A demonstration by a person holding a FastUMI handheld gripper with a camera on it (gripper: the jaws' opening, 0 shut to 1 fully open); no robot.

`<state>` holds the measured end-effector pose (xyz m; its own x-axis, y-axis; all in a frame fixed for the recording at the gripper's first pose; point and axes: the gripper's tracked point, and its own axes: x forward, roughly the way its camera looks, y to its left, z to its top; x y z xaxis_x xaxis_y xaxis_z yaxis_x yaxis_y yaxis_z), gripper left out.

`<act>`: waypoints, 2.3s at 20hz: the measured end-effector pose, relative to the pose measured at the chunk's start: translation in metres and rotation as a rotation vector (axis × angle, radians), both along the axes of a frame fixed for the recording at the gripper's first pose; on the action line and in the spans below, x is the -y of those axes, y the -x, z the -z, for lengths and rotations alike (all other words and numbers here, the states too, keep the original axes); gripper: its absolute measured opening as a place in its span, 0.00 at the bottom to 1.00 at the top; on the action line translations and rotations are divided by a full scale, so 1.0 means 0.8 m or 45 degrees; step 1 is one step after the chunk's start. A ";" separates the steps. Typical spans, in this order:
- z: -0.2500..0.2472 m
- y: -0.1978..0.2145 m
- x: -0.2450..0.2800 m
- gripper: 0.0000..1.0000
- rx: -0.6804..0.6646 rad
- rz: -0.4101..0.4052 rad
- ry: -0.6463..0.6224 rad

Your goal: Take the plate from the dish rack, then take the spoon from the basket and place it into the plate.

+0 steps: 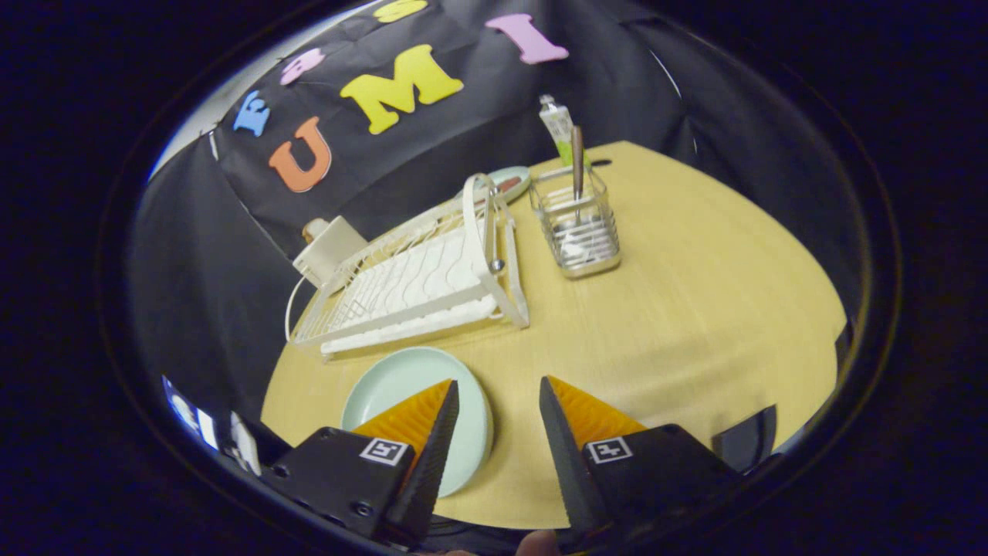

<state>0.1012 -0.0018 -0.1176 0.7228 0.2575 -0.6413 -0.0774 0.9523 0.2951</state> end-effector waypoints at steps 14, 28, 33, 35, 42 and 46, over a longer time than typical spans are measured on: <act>-0.097 -0.114 0.091 1.00 0.582 0.185 0.296; -0.020 -0.337 0.096 1.00 0.314 0.177 0.149; -0.007 -0.349 0.090 0.89 0.266 0.169 0.130; -0.008 -0.349 0.090 0.80 0.269 0.178 0.125; -0.027 -0.321 0.095 0.30 0.277 0.231 0.036; -0.042 -0.301 0.090 0.16 0.302 0.237 -0.013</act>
<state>0.3423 -0.0738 -0.0841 0.8875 0.1119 -0.4469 0.0306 0.9536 0.2996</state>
